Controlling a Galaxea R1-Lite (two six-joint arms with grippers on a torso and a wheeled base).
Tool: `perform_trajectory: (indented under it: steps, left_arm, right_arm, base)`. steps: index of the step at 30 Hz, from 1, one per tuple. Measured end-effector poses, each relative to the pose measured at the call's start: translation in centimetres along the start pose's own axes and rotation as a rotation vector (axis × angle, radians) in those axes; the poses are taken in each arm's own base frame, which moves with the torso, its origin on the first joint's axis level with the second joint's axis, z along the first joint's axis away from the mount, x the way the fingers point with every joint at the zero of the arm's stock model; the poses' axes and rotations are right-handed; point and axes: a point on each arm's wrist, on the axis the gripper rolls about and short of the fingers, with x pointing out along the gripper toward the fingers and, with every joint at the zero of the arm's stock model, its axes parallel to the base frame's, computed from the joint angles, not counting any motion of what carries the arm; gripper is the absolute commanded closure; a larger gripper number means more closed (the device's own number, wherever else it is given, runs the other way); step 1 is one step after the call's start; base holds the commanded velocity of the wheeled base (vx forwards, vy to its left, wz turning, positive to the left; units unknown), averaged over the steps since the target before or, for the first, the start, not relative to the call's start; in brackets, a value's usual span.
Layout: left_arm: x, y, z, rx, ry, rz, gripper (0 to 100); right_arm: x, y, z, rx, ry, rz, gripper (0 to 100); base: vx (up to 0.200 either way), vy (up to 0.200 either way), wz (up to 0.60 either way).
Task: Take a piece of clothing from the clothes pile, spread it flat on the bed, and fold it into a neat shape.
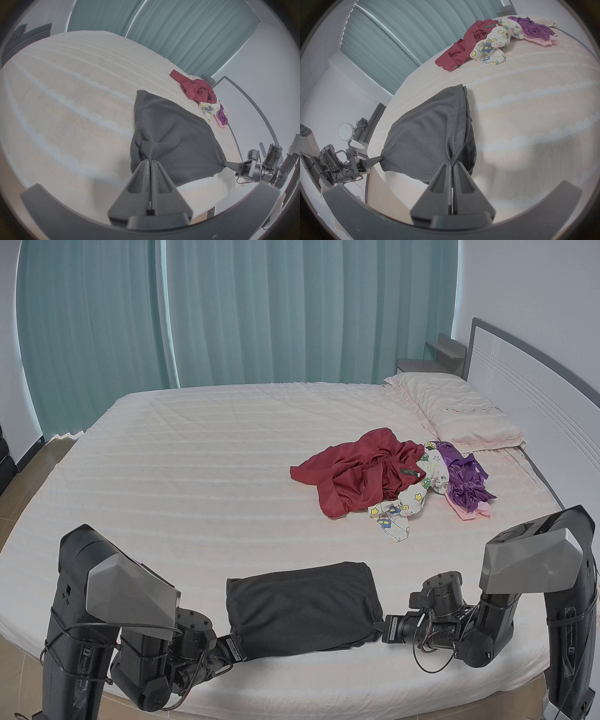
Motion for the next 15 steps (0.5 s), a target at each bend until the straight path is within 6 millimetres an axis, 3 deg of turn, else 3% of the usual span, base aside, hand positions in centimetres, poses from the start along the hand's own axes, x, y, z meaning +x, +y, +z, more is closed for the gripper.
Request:
perform_trajectory:
  steps: [6,14,15]
  left_arm:
    - [-0.90,-0.24,0.54,0.006,0.000,-0.022,100]
    - [-0.68,0.40,0.63,0.013,0.013,0.000,100]
    - [-0.62,0.48,0.60,0.014,0.017,0.001,0]
  right_arm:
    - [-0.14,-0.01,-0.02,0.000,0.001,-0.001,100]
    - [-0.34,-0.04,-0.25,-0.001,0.014,-0.007,100]
    - [-0.32,-0.02,-0.29,-0.002,0.015,-0.007,0]
  base:
    - [0.000,0.000,0.00]
    - [0.000,0.000,0.00]
    - [0.000,0.000,0.00]
